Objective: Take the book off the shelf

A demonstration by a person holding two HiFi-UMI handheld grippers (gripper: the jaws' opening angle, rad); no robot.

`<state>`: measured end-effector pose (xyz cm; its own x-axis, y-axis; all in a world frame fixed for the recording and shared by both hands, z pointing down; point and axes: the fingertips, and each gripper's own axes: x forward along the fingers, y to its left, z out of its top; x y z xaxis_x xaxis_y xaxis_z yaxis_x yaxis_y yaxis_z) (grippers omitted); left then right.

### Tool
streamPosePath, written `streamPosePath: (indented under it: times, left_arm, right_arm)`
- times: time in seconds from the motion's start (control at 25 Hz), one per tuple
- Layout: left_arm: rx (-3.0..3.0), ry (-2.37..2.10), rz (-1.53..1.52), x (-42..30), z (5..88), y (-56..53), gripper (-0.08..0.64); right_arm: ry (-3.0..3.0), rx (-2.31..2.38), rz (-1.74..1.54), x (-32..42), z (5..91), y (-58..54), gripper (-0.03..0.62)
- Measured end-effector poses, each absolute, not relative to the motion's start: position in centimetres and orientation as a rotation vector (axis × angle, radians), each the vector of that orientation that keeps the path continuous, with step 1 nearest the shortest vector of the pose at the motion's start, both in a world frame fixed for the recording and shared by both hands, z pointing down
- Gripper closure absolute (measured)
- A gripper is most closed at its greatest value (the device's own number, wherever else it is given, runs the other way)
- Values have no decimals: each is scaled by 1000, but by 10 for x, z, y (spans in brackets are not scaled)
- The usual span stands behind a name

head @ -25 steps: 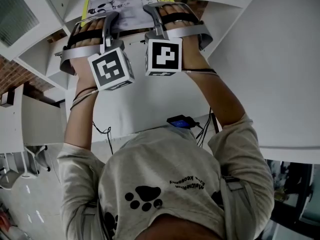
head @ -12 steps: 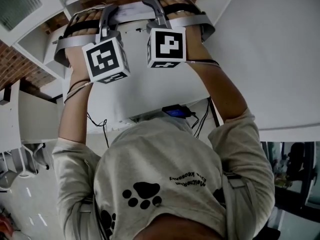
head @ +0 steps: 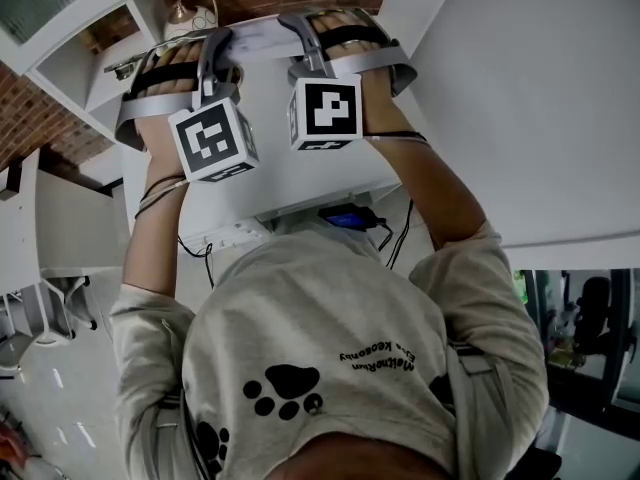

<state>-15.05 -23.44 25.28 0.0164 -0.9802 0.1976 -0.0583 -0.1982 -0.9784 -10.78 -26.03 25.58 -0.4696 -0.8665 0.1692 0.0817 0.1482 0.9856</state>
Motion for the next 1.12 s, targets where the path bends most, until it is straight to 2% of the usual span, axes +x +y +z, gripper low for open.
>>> streamPosePath:
  times: [0.32, 0.56, 0.76, 1.12]
  left_arm:
    - [-1447, 1147, -1367, -109, 277, -206, 483]
    - [-1508, 1160, -1410, -96, 323, -197, 483]
    - [-1543, 1172, -1453, -56, 358, -160, 483]
    - [-1584, 1187, -1480, -39, 409, -136, 483]
  right_arm:
    - [-1646, 720, -1408, -66, 281, -233, 511]
    - [-1680, 662, -1343, -52, 327, -224, 511]
    - [-1728, 625, -1319, -14, 363, -188, 511]
    - [-1768, 601, -1234, 5, 413, -163, 508]
